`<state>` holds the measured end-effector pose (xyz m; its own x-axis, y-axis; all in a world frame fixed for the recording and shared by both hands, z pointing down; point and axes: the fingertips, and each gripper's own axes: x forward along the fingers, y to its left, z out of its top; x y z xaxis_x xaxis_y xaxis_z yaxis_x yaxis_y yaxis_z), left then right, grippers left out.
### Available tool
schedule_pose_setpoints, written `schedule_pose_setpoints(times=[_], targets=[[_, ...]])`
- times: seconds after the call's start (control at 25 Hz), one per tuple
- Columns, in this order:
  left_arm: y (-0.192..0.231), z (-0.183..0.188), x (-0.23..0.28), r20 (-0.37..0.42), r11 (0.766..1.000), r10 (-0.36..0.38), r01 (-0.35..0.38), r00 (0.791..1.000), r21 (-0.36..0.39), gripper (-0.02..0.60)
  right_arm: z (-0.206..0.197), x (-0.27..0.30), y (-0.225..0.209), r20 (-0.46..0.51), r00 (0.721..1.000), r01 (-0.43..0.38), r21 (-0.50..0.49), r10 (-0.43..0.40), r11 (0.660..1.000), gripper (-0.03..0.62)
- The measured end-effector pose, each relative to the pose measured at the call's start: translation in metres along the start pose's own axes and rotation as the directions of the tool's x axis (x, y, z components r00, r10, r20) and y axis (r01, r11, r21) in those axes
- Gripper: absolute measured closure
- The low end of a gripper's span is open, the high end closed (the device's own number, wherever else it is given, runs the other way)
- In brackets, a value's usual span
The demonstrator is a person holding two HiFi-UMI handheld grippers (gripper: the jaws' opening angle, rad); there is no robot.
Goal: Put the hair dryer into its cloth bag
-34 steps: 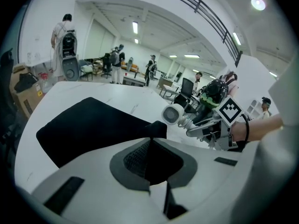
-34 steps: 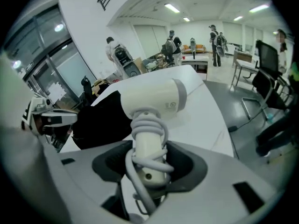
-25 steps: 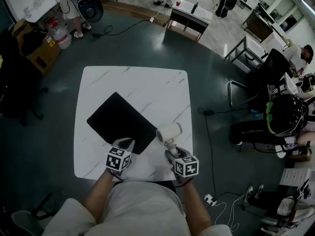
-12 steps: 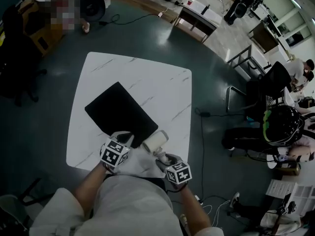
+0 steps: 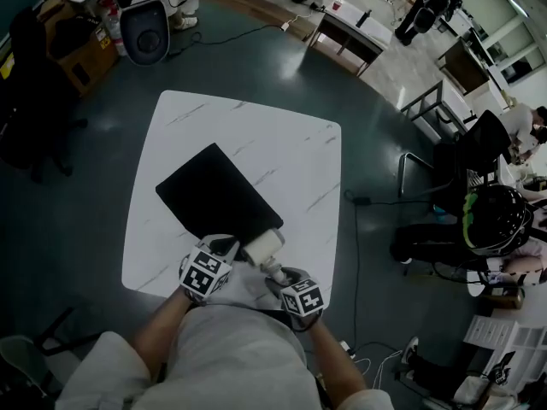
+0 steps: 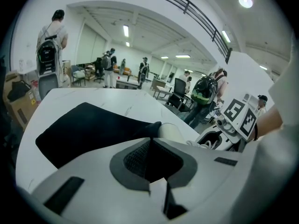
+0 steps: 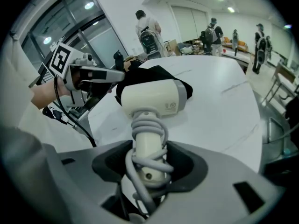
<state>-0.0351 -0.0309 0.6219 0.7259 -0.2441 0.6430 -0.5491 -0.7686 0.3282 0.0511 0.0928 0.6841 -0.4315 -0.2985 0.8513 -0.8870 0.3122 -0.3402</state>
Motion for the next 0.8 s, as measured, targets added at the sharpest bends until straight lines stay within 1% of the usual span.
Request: schedule_pose_setpoints(times=[0.12, 0.56, 0.8], targets=[[-0.002, -0.002, -0.002, -0.001, 1.0, -0.008, 0.008, 1.0, 0.002, 0.561, 0.004, 0.003, 0.001, -0.002, 1.0, 0.0, 0.004, 0.0, 1.0, 0.358], [-0.011, -0.004, -0.004, 0.003, 0.997, -0.022, 0.022, 1.0, 0.07, 0.561, 0.02, 0.013, -0.003, -0.033, 0.999, 0.001, -0.04, -0.002, 0.999, 0.358], [-0.019, -0.007, -0.008, 0.005, 0.996, -0.046, 0.045, 0.999, 0.076, 0.561, 0.032, 0.02, -0.001, -0.027, 1.0, 0.0, -0.048, -0.001, 0.999, 0.358]])
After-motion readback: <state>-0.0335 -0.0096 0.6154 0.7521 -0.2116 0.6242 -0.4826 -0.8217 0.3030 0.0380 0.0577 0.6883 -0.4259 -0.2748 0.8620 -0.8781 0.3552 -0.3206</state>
